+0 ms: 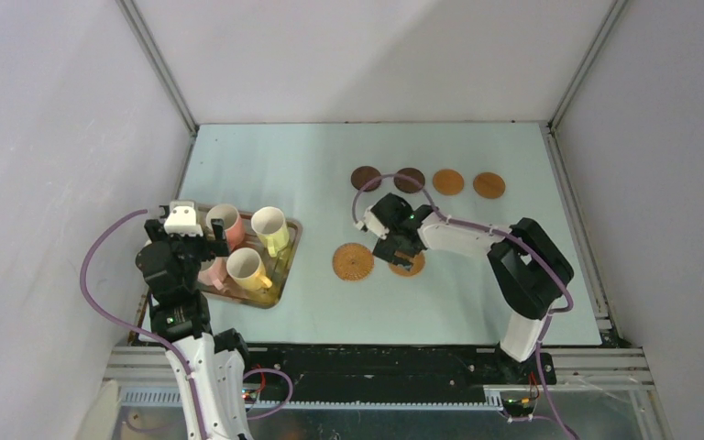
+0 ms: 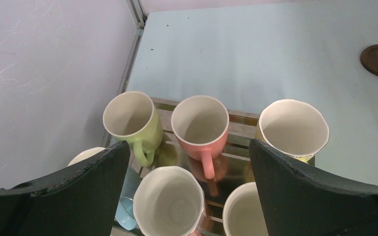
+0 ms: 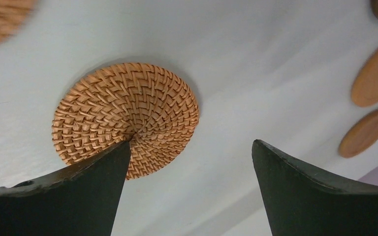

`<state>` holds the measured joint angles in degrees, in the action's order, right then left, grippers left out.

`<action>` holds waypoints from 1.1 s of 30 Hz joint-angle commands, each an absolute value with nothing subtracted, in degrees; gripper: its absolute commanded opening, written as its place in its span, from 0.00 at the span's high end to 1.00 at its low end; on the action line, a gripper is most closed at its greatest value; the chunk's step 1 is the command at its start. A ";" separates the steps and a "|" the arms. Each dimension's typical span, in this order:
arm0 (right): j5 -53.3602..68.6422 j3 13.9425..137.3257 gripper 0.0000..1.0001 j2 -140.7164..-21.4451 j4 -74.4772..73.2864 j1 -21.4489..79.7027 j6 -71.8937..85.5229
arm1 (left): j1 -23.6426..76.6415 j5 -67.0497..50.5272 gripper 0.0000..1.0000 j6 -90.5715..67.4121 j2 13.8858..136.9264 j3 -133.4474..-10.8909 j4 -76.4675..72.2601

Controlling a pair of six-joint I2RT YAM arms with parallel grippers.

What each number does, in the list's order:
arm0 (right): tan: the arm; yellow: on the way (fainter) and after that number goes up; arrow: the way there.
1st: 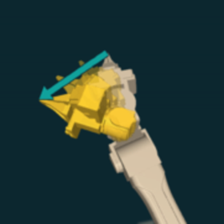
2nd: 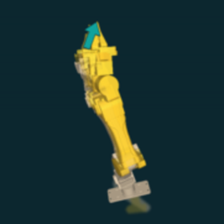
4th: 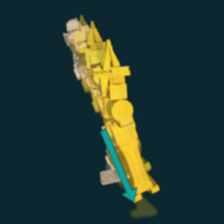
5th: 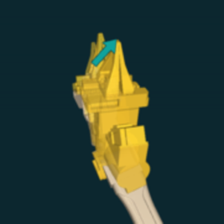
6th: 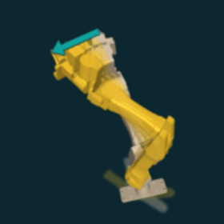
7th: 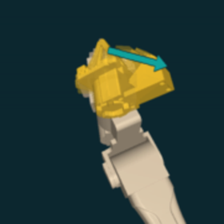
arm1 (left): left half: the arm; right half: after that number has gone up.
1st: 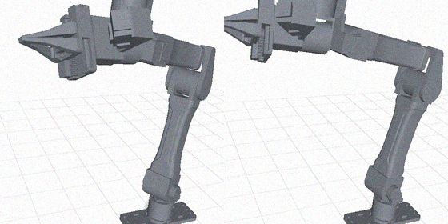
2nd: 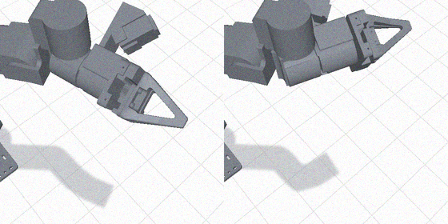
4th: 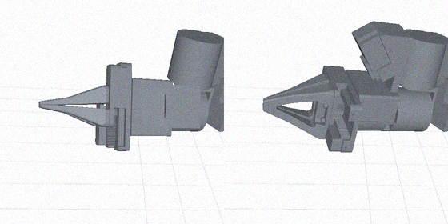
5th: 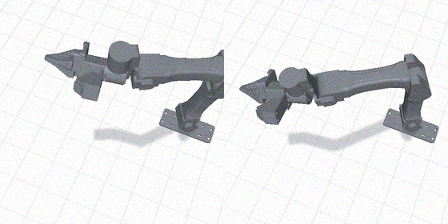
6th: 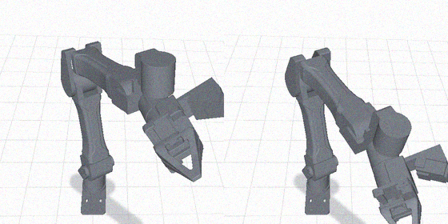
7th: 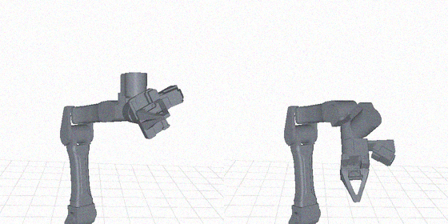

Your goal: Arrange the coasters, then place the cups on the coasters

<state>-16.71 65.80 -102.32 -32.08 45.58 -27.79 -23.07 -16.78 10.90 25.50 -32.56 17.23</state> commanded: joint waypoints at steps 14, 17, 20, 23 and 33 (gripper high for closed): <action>-19.22 61.24 0.01 -102.92 -25.59 4.98 -33.78 | -23.62 -18.50 0.02 10.11 26.81 -31.99 16.03; -21.18 61.32 0.01 -104.56 -23.86 1.22 -36.34 | -23.65 -18.45 0.02 9.99 26.77 -32.10 16.08; -23.74 63.21 0.01 -108.27 -22.29 -3.63 -37.36 | -23.58 -18.19 0.02 10.01 26.63 -32.23 16.20; -25.46 65.82 0.01 -112.37 -20.88 -7.30 -37.96 | -23.65 -17.87 0.02 9.88 26.47 -32.34 16.29; -28.41 81.52 0.00 -122.74 -18.61 -11.60 -37.18 | -23.59 -17.33 0.02 9.94 26.56 -32.39 16.26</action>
<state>-27.53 79.09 -115.90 -18.98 -10.20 -37.45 -23.07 -17.23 10.90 26.74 -32.56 17.28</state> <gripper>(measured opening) 0.993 0.985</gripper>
